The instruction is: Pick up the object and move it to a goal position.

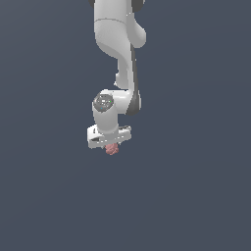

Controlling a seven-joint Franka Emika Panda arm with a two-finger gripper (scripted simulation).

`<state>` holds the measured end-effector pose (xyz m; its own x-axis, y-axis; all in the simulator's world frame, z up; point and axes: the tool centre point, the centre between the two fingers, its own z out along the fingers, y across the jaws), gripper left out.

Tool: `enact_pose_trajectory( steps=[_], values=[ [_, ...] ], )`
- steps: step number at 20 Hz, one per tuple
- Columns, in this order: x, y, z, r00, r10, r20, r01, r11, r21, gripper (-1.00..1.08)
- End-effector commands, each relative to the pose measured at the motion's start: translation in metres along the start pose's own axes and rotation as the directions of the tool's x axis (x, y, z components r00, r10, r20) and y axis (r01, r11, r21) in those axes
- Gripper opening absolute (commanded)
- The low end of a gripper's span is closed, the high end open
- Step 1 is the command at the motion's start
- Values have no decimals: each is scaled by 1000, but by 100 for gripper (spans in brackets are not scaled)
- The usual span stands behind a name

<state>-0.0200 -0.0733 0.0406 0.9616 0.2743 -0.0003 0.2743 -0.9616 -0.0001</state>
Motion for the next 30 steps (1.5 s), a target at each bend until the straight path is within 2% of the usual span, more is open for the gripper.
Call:
enact_pose_trajectory(
  steps=[1, 16, 30],
  values=[
    [0, 0, 1, 1000, 0, 0, 0, 1000, 0, -100],
    [-7, -5, -16, 1000, 0, -1, 0, 1000, -1, -100],
    [-47, -31, -99, 1000, 0, 0, 0, 1000, -1, -100]
  ],
)
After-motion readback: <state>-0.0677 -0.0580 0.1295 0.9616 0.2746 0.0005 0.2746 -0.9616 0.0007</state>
